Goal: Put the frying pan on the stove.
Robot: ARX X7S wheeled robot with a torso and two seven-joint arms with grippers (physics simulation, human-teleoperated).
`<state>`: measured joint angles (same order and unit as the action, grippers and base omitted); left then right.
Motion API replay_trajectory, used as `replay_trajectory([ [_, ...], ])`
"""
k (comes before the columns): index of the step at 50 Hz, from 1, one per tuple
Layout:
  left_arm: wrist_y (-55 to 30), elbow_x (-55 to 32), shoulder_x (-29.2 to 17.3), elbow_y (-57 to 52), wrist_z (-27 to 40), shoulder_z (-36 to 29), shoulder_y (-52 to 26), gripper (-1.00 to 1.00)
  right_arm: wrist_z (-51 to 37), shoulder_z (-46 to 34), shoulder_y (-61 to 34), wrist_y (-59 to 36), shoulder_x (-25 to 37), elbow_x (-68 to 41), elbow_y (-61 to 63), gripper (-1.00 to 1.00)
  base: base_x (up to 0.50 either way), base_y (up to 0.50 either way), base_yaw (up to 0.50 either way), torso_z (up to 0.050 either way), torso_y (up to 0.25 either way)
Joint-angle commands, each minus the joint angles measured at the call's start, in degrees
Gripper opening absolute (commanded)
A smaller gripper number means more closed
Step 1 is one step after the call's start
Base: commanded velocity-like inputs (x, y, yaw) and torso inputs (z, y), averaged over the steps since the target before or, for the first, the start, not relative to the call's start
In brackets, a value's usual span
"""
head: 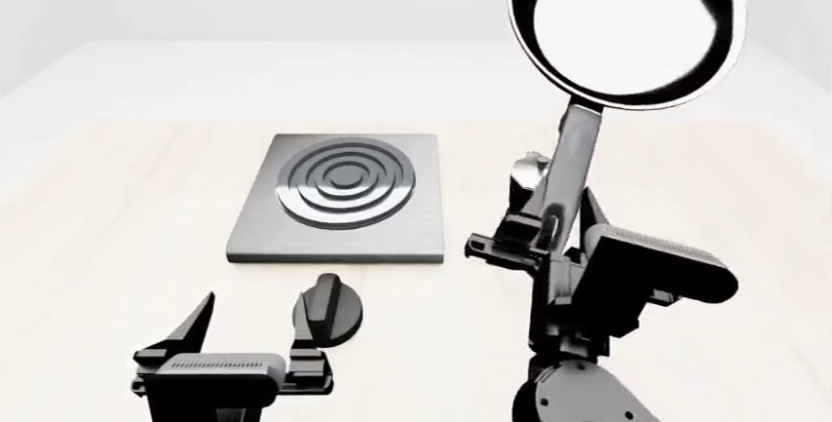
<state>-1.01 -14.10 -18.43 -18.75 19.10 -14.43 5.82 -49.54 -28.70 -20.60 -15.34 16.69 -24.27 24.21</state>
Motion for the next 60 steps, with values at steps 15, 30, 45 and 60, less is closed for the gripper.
replay_trajectory([
  [15,0.1,-0.7,-0.5,0.0,0.4,0.1,-0.2,1.0,18.6,-9.4,-10.0,-4.8,4.1,-4.2,-0.1,-1.0,0.0,0.0,0.0,0.0,0.002],
  [30,0.1,-1.0,-0.7,0.2,0.6,0.0,-0.4,1.0,24.9,-9.3,-15.6,-7.7,5.7,-7.4,-6.2,-1.0,0.0,0.0,0.0,0.001,0.002],
  [45,0.1,-1.6,-1.0,0.1,0.7,0.1,-0.6,1.0,32.9,-10.3,-20.3,-8.7,5.1,-10.4,-14.1,-1.0,0.0,0.0,0.0,0.001,0.002],
  [60,0.3,-1.3,-1.0,0.1,1.0,-0.4,-0.5,1.0,37.6,-9.8,-22.6,-9.4,3.3,-13.3,-23.1,-1.0,0.0,0.0,0.0,0.0,0.002],
])
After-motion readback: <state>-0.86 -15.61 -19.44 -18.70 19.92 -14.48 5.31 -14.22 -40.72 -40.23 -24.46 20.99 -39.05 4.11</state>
